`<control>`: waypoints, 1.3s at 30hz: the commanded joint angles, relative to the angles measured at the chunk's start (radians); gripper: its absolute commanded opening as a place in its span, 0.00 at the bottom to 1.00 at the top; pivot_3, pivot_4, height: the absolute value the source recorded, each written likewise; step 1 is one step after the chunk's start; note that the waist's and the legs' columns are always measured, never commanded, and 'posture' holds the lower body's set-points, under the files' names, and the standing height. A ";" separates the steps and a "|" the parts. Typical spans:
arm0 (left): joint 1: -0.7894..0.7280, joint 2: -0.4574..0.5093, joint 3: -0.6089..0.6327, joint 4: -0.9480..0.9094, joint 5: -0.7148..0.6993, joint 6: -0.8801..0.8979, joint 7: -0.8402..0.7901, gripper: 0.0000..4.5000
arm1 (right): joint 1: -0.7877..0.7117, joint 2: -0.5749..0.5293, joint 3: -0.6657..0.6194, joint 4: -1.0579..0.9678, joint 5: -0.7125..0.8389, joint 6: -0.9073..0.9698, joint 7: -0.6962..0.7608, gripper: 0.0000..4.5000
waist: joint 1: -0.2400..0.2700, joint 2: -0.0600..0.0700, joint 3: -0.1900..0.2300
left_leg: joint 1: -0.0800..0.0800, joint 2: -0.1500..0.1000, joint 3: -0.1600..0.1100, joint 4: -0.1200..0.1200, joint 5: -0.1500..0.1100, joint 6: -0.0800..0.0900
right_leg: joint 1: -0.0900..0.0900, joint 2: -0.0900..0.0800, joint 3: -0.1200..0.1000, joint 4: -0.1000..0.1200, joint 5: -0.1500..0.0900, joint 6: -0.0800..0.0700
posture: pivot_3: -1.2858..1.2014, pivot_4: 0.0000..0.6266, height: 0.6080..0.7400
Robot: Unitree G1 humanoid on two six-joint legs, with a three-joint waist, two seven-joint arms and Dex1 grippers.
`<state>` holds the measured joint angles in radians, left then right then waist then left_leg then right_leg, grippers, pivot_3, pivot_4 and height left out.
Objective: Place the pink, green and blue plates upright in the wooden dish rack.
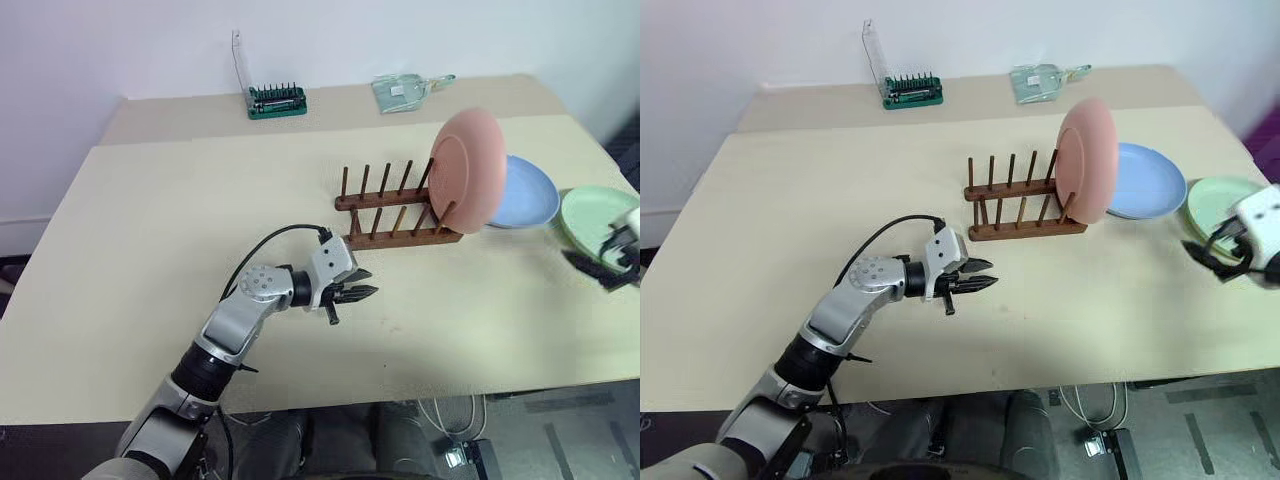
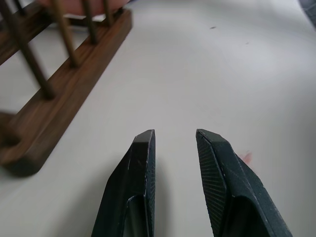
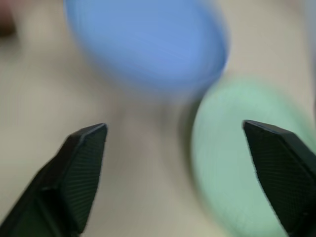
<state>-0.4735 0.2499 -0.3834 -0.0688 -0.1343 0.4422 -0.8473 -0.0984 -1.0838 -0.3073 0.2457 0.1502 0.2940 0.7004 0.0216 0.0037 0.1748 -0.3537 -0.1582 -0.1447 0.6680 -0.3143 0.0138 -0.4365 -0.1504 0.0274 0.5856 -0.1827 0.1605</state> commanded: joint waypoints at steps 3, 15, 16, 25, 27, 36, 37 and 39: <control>-0.018 -0.002 0.002 -0.018 -0.010 -0.019 -0.007 0.29 | -0.203 0.000 0.156 0.300 -0.203 -0.244 -0.099 0.99 | -0.022 0.001 0.000 | 0.003 0.001 0.002 0.000 0.000 0.000 | 0.002 0.000 0.001 0.000 0.001 0.000 | 0.52 0.24 1.00; 0.016 0.017 0.016 -0.060 -0.014 0.000 0.023 0.29 | -0.552 0.066 0.312 0.811 -0.337 -0.448 -0.144 0.37 | -0.031 0.000 0.000 | 0.001 0.001 0.001 -0.001 0.000 0.001 | 0.001 0.001 0.001 -0.002 0.001 -0.001 | 0.52 0.24 1.00; 0.021 0.019 0.015 -0.065 -0.015 0.003 0.025 0.29 | -0.550 0.065 0.311 0.809 -0.336 -0.464 -0.145 0.26 | -0.031 0.001 0.000 | 0.001 0.001 0.001 -0.001 0.000 0.001 | 0.000 0.001 0.001 -0.002 0.001 -0.001 | 0.52 0.24 1.00; 0.031 0.036 0.019 -0.082 -0.024 0.016 0.019 0.29 | -0.536 0.022 0.150 0.349 -0.206 -0.433 -0.224 0.01 | -0.034 0.004 -0.001 | 0.000 0.001 0.002 -0.001 0.000 0.000 | -0.002 0.001 0.001 -0.001 0.001 0.000 | 0.52 0.24 1.00; 0.033 0.038 0.017 -0.088 -0.029 0.019 0.014 0.29 | -0.566 0.045 0.056 0.124 -0.083 -0.301 -0.203 0.01 | -0.040 0.012 0.001 | -0.003 0.001 0.003 -0.001 0.000 0.000 | -0.006 0.001 0.004 0.000 0.001 -0.001 | 0.52 0.24 1.00; 0.126 0.092 0.155 -0.198 -0.094 -0.083 0.029 0.29 | -0.720 0.152 -0.141 -0.511 1.026 0.524 -0.083 0.01 | -0.005 0.003 0.000 | -0.004 0.013 0.003 -0.002 -0.001 -0.002 | -0.005 0.014 0.005 -0.007 0.007 -0.007 | 0.52 0.24 1.00; 0.136 0.102 0.167 -0.206 -0.099 -0.089 0.029 0.29 | -0.714 0.157 -0.135 -0.534 1.079 0.557 -0.097 0.01 | -0.005 0.003 0.000 | -0.004 0.014 0.003 -0.002 -0.001 -0.002 | -0.005 0.014 0.005 -0.007 0.007 -0.007 | 0.52 0.24 1.00; 0.153 0.118 0.194 -0.220 -0.111 -0.092 0.033 0.29 | -0.716 0.185 -0.113 -0.543 1.145 0.606 -0.162 0.01 | -0.003 0.003 0.000 | -0.004 0.014 0.003 -0.001 -0.001 -0.002 | -0.005 0.014 0.005 -0.007 0.008 -0.008 | 0.52 0.24 1.00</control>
<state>-0.3253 0.3655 -0.2140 -0.2450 -0.2197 0.3741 -0.8200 -0.8007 -0.9114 -0.4024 -0.2821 1.2227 0.8670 0.5888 0.0188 0.0068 0.1748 -0.3574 -0.1445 -0.1409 0.6670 -0.3156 0.0118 -0.4415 -0.1362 0.0322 0.5784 -0.1747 0.1519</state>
